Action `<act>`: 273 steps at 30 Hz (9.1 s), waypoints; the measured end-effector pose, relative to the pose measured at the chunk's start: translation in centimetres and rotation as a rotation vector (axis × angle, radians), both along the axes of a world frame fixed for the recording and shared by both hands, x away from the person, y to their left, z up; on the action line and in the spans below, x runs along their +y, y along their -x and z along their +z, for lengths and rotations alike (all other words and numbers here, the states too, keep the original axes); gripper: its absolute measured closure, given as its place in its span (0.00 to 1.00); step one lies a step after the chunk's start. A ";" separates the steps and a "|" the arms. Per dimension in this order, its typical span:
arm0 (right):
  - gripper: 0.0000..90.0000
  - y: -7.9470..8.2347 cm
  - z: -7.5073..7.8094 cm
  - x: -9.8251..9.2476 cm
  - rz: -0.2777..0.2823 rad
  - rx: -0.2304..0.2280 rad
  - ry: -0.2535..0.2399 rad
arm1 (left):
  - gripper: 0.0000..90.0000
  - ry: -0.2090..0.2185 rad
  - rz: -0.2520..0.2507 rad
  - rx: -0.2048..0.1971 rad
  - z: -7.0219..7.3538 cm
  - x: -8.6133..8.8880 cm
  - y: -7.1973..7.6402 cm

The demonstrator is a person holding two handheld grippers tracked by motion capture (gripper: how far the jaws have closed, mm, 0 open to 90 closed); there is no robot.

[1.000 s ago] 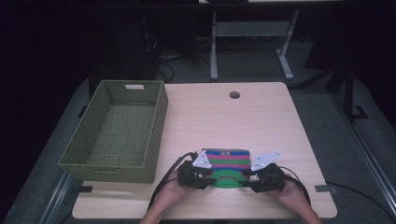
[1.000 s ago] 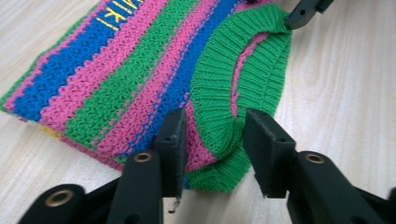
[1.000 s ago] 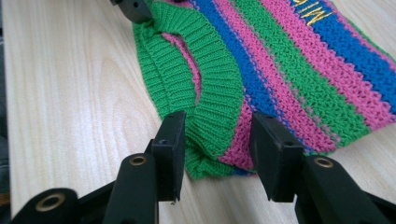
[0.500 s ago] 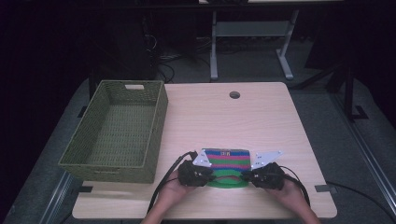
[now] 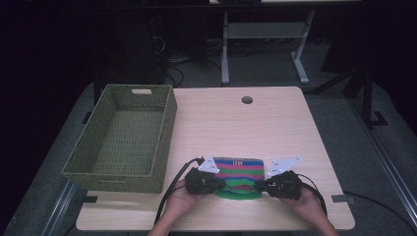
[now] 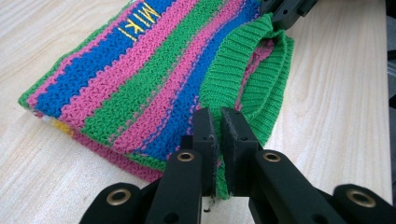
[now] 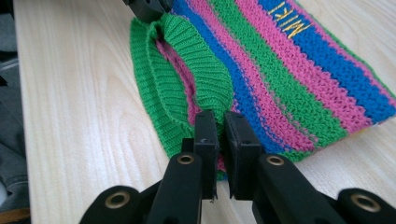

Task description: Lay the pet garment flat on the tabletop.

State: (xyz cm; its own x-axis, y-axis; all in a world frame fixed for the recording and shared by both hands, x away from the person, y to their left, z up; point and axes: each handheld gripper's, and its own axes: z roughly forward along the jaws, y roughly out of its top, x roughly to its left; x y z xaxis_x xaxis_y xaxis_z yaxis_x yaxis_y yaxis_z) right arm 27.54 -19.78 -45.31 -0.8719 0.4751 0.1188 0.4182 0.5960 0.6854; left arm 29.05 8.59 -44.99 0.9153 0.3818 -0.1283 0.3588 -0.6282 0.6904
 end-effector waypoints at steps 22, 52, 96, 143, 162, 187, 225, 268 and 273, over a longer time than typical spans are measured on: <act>0.93 1.2 1.0 -0.1 0.028 0.016 -0.026 | 0.95 0.013 0.004 0.082 0.8 0.3 0.8; 0.93 3.3 5.4 -0.6 0.054 -0.020 -0.093 | 0.95 0.057 -0.047 0.001 6.1 0.9 3.3; 0.92 -5.8 7.8 -0.6 -0.096 0.011 -0.121 | 0.95 0.109 0.164 -0.023 7.0 -0.6 -5.1; 0.53 -6.8 3.6 -1.4 -0.169 0.114 -0.035 | 0.62 0.019 0.203 0.041 2.8 -0.5 -5.6; 0.73 -1.6 0.8 -0.8 -0.110 0.127 0.015 | 0.80 -0.071 0.075 0.051 0.8 -0.4 -0.7; 0.94 -4.1 -0.9 -1.1 -0.212 0.129 0.014 | 0.97 -0.111 0.124 0.053 -0.5 -1.5 -3.0; 0.82 -7.5 -1.0 -1.2 -0.317 0.138 -0.016 | 0.85 -0.053 0.221 0.036 -1.0 -1.7 -6.1; 0.33 -6.9 0.2 -3.0 -0.295 0.137 -0.069 | 0.36 0.015 0.288 0.014 0.4 0.6 -4.9; 0.32 -6.7 0.5 -3.5 -0.299 0.136 -0.077 | 0.33 0.021 0.295 0.008 0.6 0.9 -4.6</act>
State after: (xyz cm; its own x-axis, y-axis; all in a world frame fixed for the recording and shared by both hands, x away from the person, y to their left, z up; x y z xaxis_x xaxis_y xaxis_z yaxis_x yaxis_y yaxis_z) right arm 34.20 -23.24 -44.85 -0.6691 0.6922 0.2705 0.6575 0.3816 0.6497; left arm 33.69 9.51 -44.39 0.7642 0.6283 -0.1460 0.5294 -0.4815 0.6985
